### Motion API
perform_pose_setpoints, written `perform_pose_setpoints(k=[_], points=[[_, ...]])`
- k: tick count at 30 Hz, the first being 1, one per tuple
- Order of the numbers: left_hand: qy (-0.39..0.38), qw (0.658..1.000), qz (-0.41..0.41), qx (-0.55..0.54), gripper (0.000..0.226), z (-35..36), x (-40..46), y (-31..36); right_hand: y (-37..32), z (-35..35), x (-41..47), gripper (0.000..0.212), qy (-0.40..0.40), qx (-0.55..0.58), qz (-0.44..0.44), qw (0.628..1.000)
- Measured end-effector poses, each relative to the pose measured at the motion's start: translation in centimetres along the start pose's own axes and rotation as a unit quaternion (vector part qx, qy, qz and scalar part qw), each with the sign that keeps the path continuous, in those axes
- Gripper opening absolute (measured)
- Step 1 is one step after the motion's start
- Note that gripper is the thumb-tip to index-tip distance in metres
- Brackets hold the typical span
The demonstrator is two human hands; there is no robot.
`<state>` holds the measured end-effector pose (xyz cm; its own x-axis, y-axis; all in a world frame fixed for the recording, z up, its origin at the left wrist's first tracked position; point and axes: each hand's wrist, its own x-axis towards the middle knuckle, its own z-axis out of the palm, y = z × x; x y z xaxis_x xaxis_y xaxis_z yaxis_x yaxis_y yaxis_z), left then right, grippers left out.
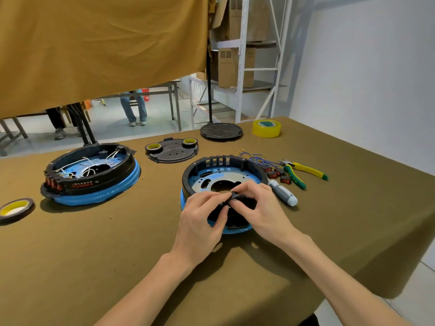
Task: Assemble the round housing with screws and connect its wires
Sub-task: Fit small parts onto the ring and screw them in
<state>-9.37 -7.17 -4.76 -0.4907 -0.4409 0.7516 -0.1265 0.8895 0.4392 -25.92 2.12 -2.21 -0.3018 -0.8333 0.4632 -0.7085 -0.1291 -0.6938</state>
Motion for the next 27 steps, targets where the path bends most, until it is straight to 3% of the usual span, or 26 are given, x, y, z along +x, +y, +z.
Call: perform_pose_setpoints(k=[9,24,27], points=[[0.010,1.000,0.000,-0.001,0.034,0.1,-0.1,0.0,0.5,0.0,0.0,0.010,-0.009,-0.039,-0.005,0.999],[-0.016,1.000,0.014,0.015,0.038,0.1,0.1,-0.2,1.1,1.1,-0.7,0.032,0.043,-0.043,-0.028,0.998],[-0.019,0.999,0.018,0.019,0.038,0.2,0.3,-0.2,1.1,0.9,-0.8,0.027,0.034,-0.025,-0.032,0.999]])
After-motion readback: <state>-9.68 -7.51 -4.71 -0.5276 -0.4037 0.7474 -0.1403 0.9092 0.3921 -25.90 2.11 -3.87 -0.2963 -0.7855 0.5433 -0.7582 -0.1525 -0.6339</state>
